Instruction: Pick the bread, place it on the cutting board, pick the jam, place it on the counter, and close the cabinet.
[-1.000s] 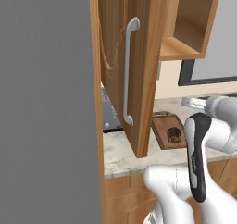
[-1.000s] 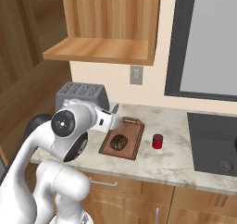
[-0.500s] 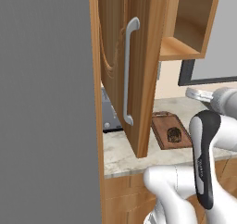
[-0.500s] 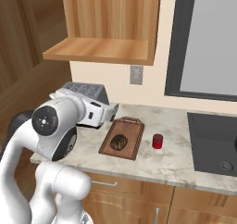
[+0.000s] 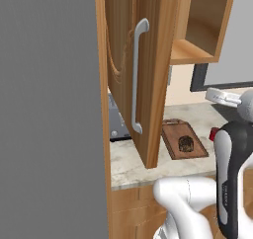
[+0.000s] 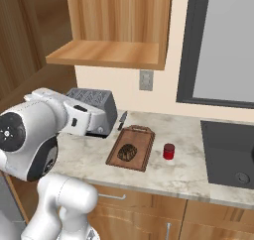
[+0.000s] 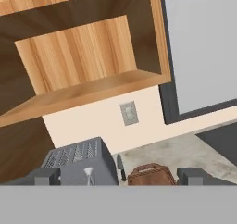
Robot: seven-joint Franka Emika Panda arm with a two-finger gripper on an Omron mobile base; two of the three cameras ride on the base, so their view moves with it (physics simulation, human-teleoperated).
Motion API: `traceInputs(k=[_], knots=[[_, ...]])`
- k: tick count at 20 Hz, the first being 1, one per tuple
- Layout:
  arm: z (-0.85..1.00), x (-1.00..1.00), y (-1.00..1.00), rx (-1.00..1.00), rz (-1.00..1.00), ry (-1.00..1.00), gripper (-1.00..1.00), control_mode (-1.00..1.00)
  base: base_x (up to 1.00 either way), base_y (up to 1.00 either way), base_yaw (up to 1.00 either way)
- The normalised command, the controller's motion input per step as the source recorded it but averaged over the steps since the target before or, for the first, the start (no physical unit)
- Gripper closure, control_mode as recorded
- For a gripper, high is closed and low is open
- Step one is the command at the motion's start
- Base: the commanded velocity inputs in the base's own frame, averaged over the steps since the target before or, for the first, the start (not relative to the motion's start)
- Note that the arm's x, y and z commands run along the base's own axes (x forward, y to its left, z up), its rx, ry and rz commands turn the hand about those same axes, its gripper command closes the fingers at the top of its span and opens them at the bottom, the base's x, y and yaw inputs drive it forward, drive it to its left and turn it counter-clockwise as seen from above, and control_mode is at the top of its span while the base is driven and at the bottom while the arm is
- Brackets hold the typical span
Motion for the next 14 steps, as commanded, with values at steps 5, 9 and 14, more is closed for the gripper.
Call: traceInputs(k=[5, 9, 14], knots=[[0.20, -0.53, 0.29, -0.01, 0.00, -0.09, -1.00, -1.00, 0.00, 0.00, 0.00], [0.05, -0.40, 0.26, -0.02, 0.00, -0.09, -1.00, -1.00, 0.00, 0.00, 0.00], [0.00, -0.37, 0.24, -0.02, 0.00, -0.05, -1.00, -1.00, 0.00, 0.00, 0.00]])
